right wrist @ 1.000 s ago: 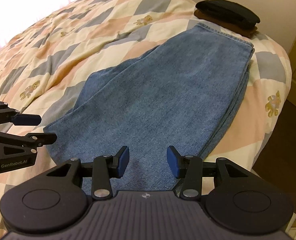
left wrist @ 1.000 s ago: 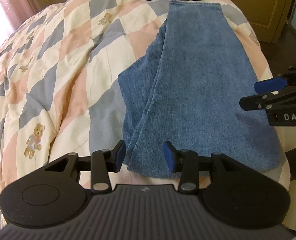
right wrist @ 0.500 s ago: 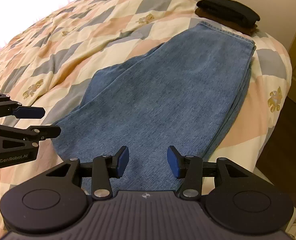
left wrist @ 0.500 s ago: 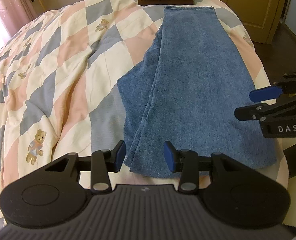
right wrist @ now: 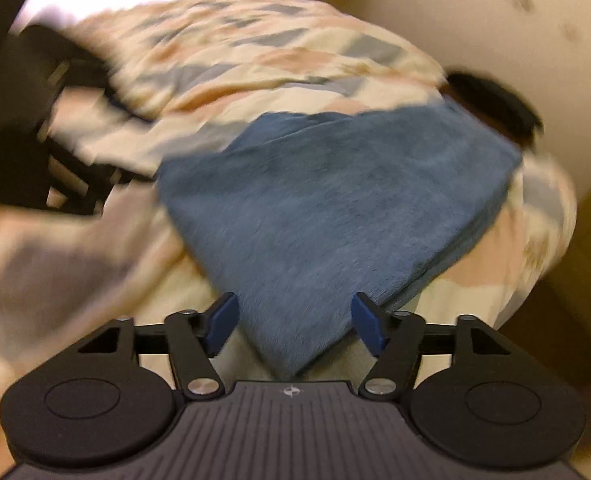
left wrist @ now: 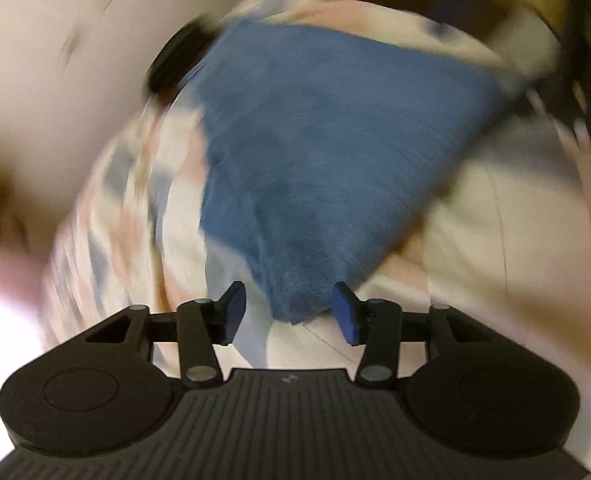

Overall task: Fold clothes
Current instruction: 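Grasp the folded edge of the jeans with both grippers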

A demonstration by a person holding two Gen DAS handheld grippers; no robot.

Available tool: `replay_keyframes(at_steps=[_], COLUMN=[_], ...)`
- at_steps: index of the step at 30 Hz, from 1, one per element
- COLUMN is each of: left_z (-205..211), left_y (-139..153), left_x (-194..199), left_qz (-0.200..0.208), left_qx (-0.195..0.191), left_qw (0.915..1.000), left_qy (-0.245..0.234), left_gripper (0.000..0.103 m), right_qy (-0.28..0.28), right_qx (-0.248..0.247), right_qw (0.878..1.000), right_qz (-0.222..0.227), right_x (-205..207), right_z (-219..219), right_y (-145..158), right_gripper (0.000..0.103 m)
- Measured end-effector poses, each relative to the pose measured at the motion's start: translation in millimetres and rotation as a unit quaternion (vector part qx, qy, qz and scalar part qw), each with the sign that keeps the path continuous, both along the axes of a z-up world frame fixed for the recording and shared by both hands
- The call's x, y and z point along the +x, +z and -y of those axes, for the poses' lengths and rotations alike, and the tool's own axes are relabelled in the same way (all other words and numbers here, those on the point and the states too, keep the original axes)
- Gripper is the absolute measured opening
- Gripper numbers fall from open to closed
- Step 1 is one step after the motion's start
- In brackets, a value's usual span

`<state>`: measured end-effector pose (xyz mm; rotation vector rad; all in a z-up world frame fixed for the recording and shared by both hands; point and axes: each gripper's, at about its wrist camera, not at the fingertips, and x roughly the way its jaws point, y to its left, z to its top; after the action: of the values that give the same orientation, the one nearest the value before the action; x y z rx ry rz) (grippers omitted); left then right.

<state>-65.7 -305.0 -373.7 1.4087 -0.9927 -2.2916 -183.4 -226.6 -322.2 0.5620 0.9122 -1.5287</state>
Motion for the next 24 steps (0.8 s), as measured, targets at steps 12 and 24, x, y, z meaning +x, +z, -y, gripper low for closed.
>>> replay_keyframes(at_steps=[12, 24], left_z=[0.1, 23.6], left_y=[-89.8, -112.3], left_x=[27.2, 18.8], left_qz=[0.061, 0.044], left_qx=[-0.191, -0.217], left_qw=[0.9567, 0.9427], left_qy=[-0.211, -0.25], left_gripper=[0.049, 0.039], right_qy=[0.19, 0.184], right_qx=[0.0, 0.029], right_qw=[0.915, 0.909], right_qz=[-0.356, -0.372], right_x=[58.7, 34.0], right_z=[-14.5, 15.7], right_y=[-87.4, -115.8], right_gripper=[0.084, 0.074])
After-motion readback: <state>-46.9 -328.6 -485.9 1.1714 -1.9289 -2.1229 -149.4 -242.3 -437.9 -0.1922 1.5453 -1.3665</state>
